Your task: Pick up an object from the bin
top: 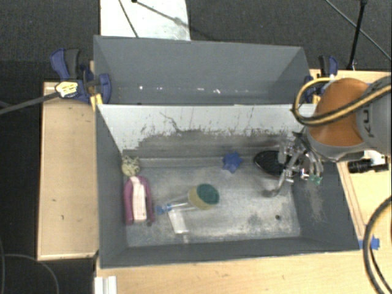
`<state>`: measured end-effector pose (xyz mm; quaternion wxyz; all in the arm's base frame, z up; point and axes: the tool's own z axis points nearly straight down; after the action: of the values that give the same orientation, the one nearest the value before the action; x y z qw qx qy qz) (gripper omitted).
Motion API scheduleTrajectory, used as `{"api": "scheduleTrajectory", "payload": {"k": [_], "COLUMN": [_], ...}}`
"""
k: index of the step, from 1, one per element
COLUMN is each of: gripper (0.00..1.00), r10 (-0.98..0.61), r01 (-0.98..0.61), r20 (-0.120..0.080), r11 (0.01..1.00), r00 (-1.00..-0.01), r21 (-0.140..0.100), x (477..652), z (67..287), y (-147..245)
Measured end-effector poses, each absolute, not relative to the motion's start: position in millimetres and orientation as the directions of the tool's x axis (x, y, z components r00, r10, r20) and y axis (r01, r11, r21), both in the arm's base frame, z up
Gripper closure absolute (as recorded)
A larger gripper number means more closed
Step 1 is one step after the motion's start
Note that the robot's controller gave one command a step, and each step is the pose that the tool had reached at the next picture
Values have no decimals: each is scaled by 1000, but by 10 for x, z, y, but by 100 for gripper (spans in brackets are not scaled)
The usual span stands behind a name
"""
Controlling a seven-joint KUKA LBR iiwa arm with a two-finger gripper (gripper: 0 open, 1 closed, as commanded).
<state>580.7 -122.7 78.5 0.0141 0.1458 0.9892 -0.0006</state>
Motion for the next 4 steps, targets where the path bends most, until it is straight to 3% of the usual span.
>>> {"api": "scheduleTrajectory", "payload": {"k": [1,2,3,4], "gripper": [0,0,100,100], "r10": [328,477,475,428], "r01": [328,477,475,428], "r20": [-22,-16,-11,-13], "r11": [945,879,880,904], "r00": [-944,-879,-880,-904], "r21": [6,8,5,3], "x": [5756,5600,5574,5872], "z": [778,785,774,1602], "y": [-1286,-1326,-1328,-1370]}}
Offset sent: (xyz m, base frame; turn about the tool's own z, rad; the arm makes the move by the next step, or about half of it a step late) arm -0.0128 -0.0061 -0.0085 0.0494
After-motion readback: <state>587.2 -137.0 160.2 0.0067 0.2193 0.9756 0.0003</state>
